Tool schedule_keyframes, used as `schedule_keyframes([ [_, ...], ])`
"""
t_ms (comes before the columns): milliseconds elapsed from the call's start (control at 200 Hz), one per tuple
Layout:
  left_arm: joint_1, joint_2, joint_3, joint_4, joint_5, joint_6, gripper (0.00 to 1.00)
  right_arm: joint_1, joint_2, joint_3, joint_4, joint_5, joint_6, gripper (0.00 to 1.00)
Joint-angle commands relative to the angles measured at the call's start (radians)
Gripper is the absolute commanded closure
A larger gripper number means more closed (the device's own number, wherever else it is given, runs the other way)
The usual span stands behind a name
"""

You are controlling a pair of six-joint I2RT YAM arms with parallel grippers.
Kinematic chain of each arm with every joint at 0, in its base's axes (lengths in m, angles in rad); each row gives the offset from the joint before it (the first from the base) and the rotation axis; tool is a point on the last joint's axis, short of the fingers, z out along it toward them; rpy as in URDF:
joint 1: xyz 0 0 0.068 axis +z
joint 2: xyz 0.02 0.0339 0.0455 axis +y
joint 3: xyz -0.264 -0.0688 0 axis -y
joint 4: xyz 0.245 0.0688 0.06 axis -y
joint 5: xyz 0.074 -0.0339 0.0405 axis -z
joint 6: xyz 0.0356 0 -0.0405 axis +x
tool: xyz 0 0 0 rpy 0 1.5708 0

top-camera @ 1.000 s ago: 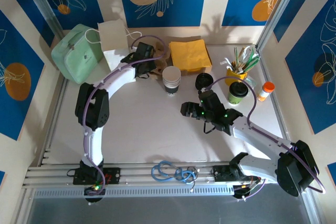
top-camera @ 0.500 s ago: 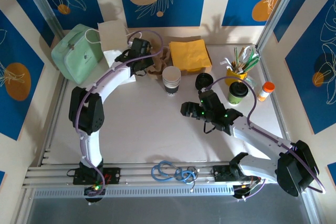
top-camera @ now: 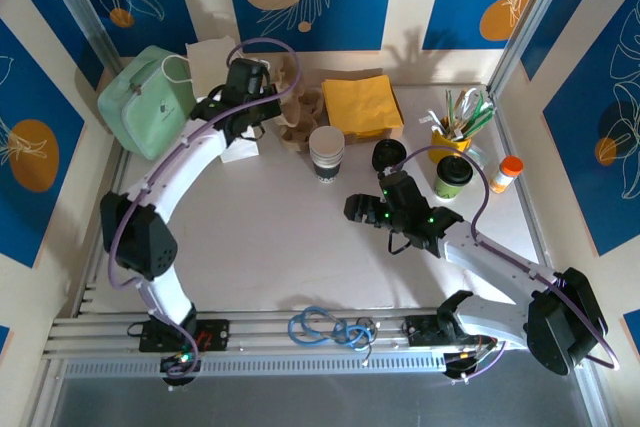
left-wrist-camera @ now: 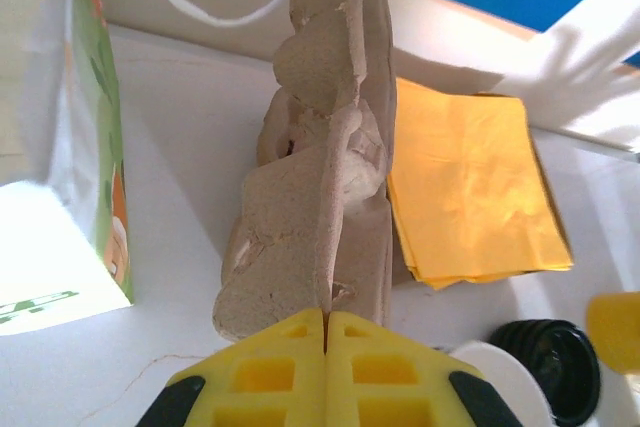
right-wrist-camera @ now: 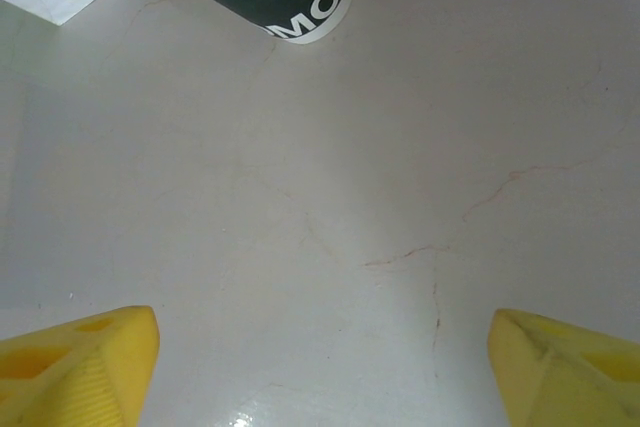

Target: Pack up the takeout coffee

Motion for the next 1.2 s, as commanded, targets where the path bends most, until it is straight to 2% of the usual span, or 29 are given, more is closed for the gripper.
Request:
schedule_keyframes([
  [0, 0.004, -0.098, -0.019, -0.061, 0.044, 0.038, 1.0, -0.025, -0.003, 0.015, 0.023, -0.053, 0.007, 0.14],
  [175, 0.005, -0.245, -0.085, -0.109, 0.087, 0.036, 1.0, -0.052, -0.035, 0.047, -0.007, -0.112, -0.029, 0.14],
  [325, 0.005, -0.347, -0.121, -0.176, 0.159, 0.048, 1.0, -0.081, -0.051, 0.174, -0.134, -0.155, -0.133, 0.14],
  [515, 0.004, -0.435, -0.202, -0.194, 0.324, 0.036, 1.0, -0.116, -0.018, 0.423, -0.331, -0.241, -0.262, 0.14],
  [695, 0.005, -0.494, -0.31, -0.105, 0.515, 0.001, 1.0, -0.105, 0.044, 0.675, -0.502, -0.281, -0.335, 0.15],
  [910, -0.001, -0.499, -0.44, 0.034, 0.667, -0.053, 1.0, -0.025, 0.145, 0.869, -0.64, -0.257, -0.444, 0.15],
  [1190, -0.045, -0.454, -0.442, 0.065, 0.734, -0.056, 1.0, 0.03, 0.243, 0.903, -0.67, -0.159, -0.524, 0.15],
])
